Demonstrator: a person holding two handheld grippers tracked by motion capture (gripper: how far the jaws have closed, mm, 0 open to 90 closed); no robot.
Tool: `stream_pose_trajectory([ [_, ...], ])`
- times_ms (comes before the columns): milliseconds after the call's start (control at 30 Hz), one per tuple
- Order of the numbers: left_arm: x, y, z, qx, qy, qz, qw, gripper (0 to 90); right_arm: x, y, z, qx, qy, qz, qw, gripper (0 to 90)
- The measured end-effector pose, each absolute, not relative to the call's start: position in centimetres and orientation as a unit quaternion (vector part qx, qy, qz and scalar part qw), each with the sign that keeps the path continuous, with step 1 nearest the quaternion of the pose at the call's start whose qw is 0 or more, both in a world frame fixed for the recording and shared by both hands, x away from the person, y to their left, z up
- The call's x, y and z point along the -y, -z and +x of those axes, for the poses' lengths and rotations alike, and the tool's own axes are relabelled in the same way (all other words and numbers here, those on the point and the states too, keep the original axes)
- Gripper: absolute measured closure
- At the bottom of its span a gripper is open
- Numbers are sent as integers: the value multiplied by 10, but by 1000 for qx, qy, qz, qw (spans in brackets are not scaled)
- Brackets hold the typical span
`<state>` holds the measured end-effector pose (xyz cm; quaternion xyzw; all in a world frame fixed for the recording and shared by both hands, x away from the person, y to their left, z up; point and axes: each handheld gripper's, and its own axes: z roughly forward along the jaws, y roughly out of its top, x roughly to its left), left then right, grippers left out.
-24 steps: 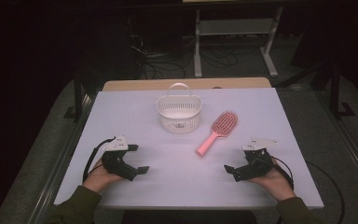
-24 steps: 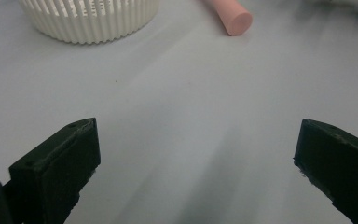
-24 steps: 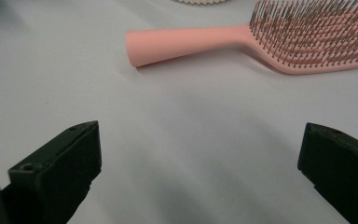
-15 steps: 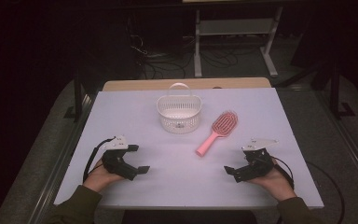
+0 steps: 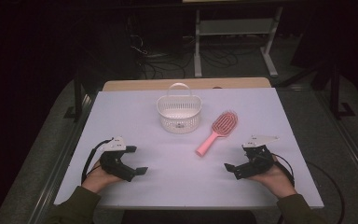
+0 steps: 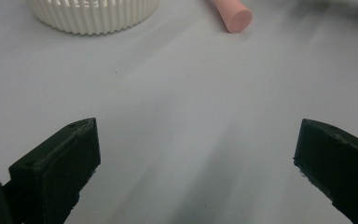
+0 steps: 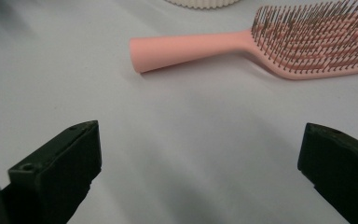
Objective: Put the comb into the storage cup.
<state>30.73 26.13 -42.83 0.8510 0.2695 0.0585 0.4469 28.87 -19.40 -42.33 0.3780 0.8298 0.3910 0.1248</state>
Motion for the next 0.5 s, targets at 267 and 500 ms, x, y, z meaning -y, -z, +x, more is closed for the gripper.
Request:
stream_pose_trajectory([
  [267, -261, 430, 305, -268, -54, 853, 445, 0, 192, 421, 292, -831, -389, 379, 123, 0],
  [500, -261, 429, 303, -269, -58, 851, 447, 2, 192, 421, 294, -832, -388, 380, 116, 0],
])
